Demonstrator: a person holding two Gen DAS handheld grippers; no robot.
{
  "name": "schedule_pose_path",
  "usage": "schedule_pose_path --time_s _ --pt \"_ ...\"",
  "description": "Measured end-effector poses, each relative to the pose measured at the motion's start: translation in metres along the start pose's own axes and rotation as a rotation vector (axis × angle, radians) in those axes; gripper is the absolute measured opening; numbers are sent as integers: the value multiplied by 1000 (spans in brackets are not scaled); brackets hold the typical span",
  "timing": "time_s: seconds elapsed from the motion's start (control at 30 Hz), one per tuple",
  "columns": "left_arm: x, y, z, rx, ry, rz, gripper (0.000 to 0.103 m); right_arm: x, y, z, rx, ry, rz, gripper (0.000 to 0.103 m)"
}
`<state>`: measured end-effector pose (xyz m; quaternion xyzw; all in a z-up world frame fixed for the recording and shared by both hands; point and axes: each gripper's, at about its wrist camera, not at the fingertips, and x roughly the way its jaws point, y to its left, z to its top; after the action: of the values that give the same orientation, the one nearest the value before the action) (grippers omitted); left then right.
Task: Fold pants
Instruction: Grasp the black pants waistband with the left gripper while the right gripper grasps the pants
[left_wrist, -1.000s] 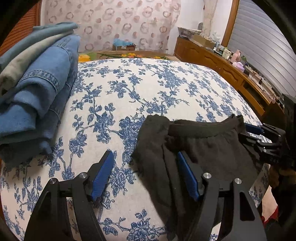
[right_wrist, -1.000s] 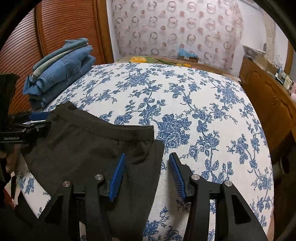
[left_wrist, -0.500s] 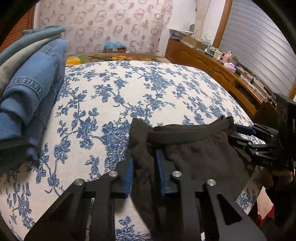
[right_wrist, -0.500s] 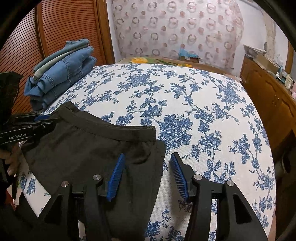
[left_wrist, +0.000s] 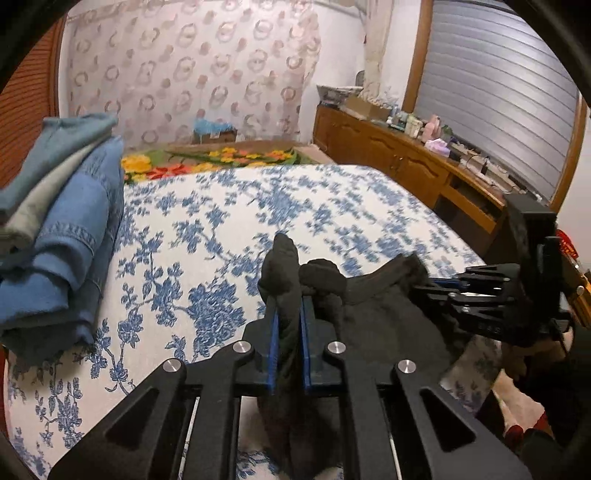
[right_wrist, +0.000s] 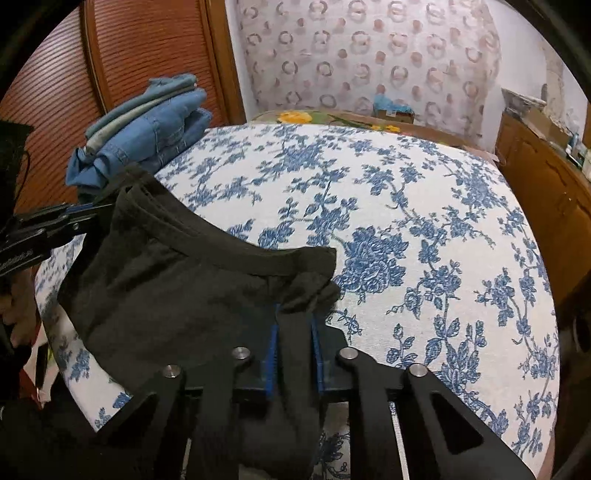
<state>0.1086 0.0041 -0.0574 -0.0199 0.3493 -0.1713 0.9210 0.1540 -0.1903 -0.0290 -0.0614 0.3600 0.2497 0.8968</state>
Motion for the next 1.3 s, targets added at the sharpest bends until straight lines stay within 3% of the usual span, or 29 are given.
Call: schedule_pose_path --time_s 0.73,1.3 --pt "-55 -3 41 32 -166 28 8 -89 17 39 -68 -241 4 9" --pt "-63 34 88 -2 -202 79 8 -61 13 109 -147 -268 49 9"
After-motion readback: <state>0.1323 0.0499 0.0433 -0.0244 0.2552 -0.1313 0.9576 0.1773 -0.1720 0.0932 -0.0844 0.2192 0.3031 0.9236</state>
